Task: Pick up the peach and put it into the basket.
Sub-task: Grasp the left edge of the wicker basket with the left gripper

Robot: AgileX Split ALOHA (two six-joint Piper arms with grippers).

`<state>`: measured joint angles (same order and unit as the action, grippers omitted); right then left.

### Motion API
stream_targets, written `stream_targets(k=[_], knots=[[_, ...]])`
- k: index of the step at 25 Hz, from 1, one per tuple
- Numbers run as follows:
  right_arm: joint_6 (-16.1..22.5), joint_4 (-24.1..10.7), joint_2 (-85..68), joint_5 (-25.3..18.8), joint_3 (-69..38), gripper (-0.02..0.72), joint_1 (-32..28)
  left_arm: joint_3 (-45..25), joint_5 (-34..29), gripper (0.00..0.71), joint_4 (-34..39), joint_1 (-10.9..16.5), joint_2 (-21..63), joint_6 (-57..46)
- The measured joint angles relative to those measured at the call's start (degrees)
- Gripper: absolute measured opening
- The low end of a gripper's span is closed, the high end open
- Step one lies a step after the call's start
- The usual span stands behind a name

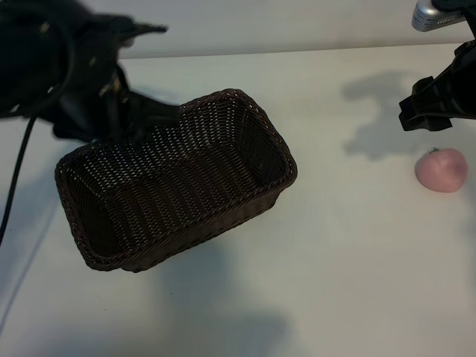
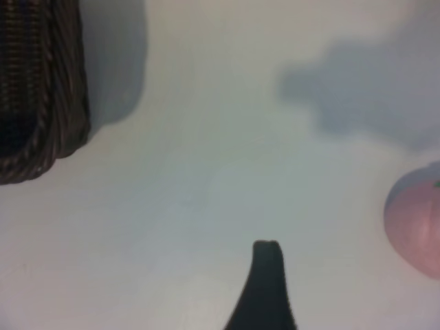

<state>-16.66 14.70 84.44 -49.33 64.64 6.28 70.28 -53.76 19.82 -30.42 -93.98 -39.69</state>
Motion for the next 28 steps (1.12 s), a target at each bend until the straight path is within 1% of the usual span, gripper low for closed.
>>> stream_targets(k=[2, 5, 8, 11, 15, 21, 25, 28], knots=[[0.0, 0.0, 0.0, -0.17, 0.0, 0.595, 0.0, -5.04, 2.56, 0.583, 0.81, 1.01, 2.78, -2.95], [0.0, 0.0, 0.0, -0.28, 0.0, 0.595, 0.0, -10.96, 6.67, 0.583, 0.41, 4.0, 6.63, -5.92], [0.0, 0.0, 0.0, -0.28, 0.0, 0.595, 0.0, -14.46, 9.69, 0.583, -2.97, 7.19, 8.05, -4.88], [0.0, 0.0, 0.0, -0.45, 0.0, 0.595, 0.0, -16.67, 11.38, 0.583, -6.55, 9.07, 8.1, -3.4], [0.0, 0.0, 0.0, -0.44, 0.0, 0.595, 0.0, -18.09, 12.72, 0.583, -8.19, 9.83, 8.1, -4.04], [0.0, 0.0, 0.0, -0.68, 0.0, 0.595, 0.0, -21.47, 15.08, 0.583, -8.31, 9.83, 8.1, -8.27], [0.0, 0.0, 0.0, -0.69, 0.0, 0.595, 0.0, -24.25, 15.81, 0.583, -8.25, 9.83, 8.1, -9.33], [0.0, 0.0, 0.0, -0.69, 0.0, 0.595, 0.0, -24.81, 16.55, 0.583, -8.25, 9.83, 8.1, -9.57]])
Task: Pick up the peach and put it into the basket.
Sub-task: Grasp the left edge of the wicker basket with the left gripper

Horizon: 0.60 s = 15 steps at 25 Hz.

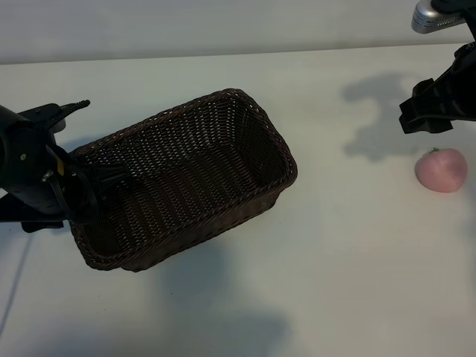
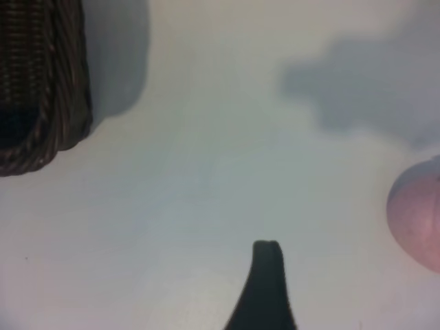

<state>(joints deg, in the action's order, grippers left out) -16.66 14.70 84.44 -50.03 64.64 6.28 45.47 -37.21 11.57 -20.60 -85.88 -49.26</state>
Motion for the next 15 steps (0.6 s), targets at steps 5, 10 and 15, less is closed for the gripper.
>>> stream_targets(k=[5, 10, 15], knots=[[0.0, 0.0, 0.0, 0.05, 0.0, 0.595, 0.0, -0.11, 0.27, 0.583, -0.06, 0.07, 0.06, -0.06], [0.0, 0.0, 0.0, 0.05, 0.0, 0.595, 0.0, -2.07, 2.19, 0.583, -0.06, 1.3, -0.51, -0.65], [0.0, 0.05, 0.0, 0.05, 0.0, 0.595, 0.0, -4.23, 5.62, 0.583, -1.14, 3.87, -1.93, -0.43]])
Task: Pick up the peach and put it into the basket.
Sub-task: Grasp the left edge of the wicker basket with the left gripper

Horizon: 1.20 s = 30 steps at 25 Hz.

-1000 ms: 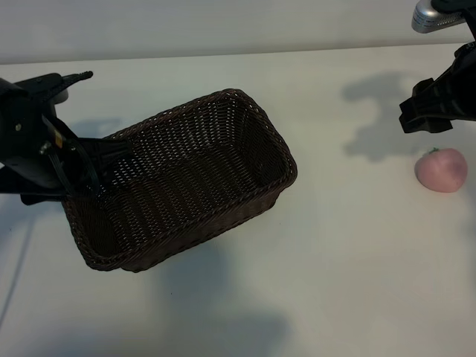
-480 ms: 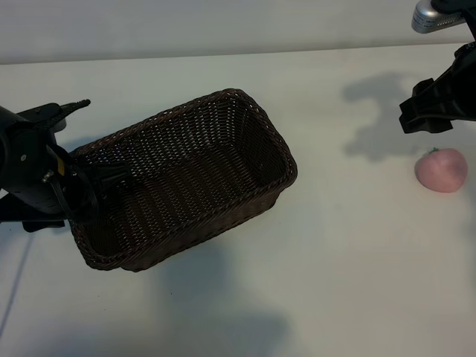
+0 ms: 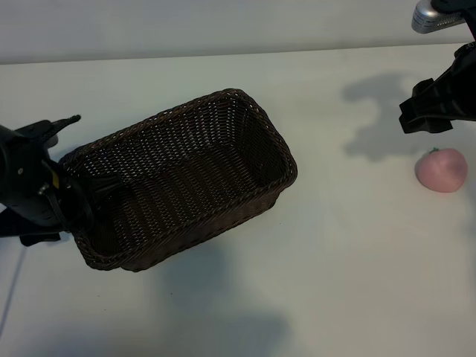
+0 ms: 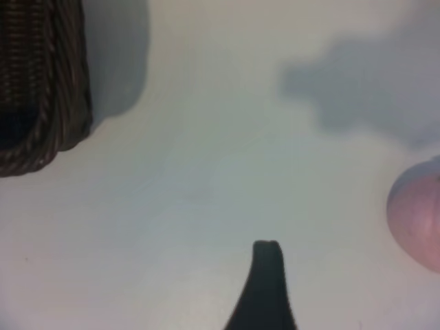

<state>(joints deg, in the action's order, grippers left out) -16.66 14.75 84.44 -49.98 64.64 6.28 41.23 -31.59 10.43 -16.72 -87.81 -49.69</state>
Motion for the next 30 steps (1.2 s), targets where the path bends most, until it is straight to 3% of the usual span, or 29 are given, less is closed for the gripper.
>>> stream_targets(k=[19, 21, 26, 30], knots=[[0.0, 0.12, 0.0, 0.0, 0.0, 0.595, 0.0, 0.0, 8.5, 0.58, -5.03, 0.57, -6.62, 3.17], [0.0, 0.12, 0.0, 0.0, 0.0, 0.595, 0.0, 0.0, 9.02, 0.558, -6.23, 0.57, -6.69, 3.93], [0.0, 0.12, 0.0, 0.0, 0.0, 0.595, 0.0, 0.0, 10.15, 0.403, -7.63, 0.58, -6.69, 3.94], [0.0, 0.12, 0.0, 0.0, 0.0, 0.595, 0.0, 0.0, 10.76, 0.397, -7.75, 0.58, -6.69, 4.17]])
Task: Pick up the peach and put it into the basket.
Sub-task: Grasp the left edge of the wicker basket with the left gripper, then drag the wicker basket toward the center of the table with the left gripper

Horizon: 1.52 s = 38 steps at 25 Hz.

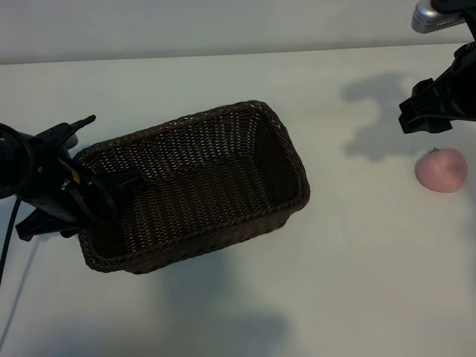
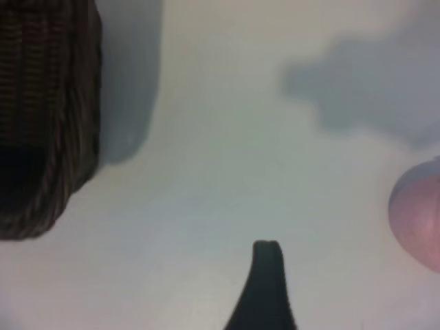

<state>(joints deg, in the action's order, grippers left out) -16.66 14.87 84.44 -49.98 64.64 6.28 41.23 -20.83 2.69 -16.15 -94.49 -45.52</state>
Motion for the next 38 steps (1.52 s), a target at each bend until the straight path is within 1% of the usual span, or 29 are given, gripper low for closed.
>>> stream_targets(k=[5, 12, 16, 18, 19, 24, 28, 31, 33, 35, 38], knots=[[0.0, 0.0, 0.0, 0.0, 0.0, 0.595, 0.0, -0.15, 0.92, 0.397, -0.18, 0.0, 0.93, 0.04], [0.0, 0.0, 0.0, 0.0, 0.0, 0.595, 0.0, -0.4, 1.75, 0.397, -0.72, 0.0, 6.41, 0.25], [0.0, 0.0, 0.0, 0.0, 0.0, 0.595, 0.0, -0.47, 2.38, 0.397, -3.8, 0.42, 8.74, 2.92], [0.0, 0.0, 0.0, 0.0, 0.0, 0.595, 0.0, -0.47, 2.51, 0.379, -7.57, 1.27, 9.58, 6.03], [0.0, 0.0, 0.0, 0.0, 0.0, 0.595, 0.0, -0.47, 2.77, 0.331, -10.11, 1.76, 9.94, 8.29], [0.0, 0.0, 0.0, 0.0, 0.0, 0.595, 0.0, -0.57, 3.04, 0.334, -24.03, 4.46, 11.34, 23.36], [0.0, 0.05, 0.0, 0.0, 0.0, 0.595, 0.0, -0.57, 3.22, 0.334, -37.87, 6.52, 11.98, 36.21], [0.0, 0.05, 0.0, 0.0, 0.0, 0.595, 0.0, -0.57, 3.55, 0.334, -47.86, 6.88, 12.02, 45.52], [0.0, 0.05, 0.0, 0.0, 0.0, 0.595, 0.0, -0.57, 3.89, 0.334, -52.72, 6.88, 12.02, 50.98], [0.0, 0.05, 0.0, 0.0, 0.0, 0.595, 0.0, -0.39, 4.49, 0.334, -55.81, 6.88, 11.96, 53.81], [0.07, 0.05, 0.0, 0.0, 0.0, 0.595, 0.0, 1.97, 4.66, 0.334, -56.52, 6.88, 10.24, 55.29]])
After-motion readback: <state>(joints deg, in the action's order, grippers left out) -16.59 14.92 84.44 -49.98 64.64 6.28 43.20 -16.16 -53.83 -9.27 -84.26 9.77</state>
